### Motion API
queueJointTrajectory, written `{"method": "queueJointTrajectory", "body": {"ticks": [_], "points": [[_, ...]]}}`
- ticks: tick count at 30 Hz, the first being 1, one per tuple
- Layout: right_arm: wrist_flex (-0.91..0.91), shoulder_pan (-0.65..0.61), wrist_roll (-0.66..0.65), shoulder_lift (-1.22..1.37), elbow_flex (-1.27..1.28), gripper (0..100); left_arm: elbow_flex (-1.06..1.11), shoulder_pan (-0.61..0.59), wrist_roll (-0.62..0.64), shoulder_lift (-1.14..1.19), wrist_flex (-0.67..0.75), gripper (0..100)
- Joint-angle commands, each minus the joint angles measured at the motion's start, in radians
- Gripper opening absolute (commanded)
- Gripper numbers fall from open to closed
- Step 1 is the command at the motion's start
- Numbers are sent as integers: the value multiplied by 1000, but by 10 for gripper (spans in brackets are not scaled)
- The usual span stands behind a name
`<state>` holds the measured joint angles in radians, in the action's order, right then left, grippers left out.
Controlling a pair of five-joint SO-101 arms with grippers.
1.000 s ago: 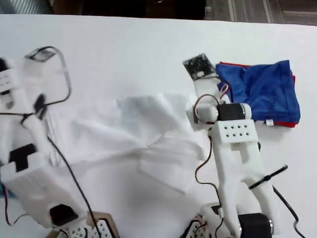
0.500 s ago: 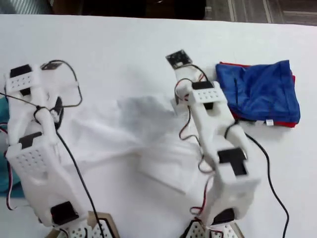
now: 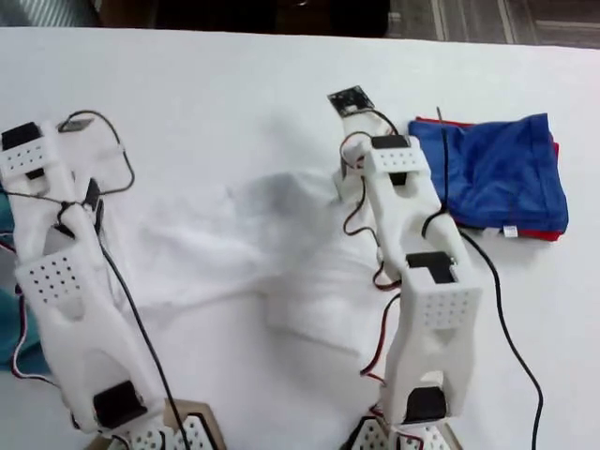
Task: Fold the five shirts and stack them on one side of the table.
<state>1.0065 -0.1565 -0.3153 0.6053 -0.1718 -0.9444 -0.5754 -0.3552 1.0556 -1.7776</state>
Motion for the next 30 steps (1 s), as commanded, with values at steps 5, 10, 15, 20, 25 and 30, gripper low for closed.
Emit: {"method": "queueJointTrajectory", "body": {"ticks": [5,10,15,20,25,30], "points": [[177,15,-2,-96,-104,21,-113,15,2,-54,-9,26],[242,10,5,-265,-98,21,-36,21,2,-279,-14,26],[317,-15,5,-460,-5,21,460,75,-86,-626,-8,27],[311,-31,2,-680,244,21,1036,86,-135,-962,175,27],[263,-27,-2,-848,480,21,1395,91,-157,-1080,402,26],[205,-31,-3,-940,647,21,1492,84,-163,-1007,486,26]]}}
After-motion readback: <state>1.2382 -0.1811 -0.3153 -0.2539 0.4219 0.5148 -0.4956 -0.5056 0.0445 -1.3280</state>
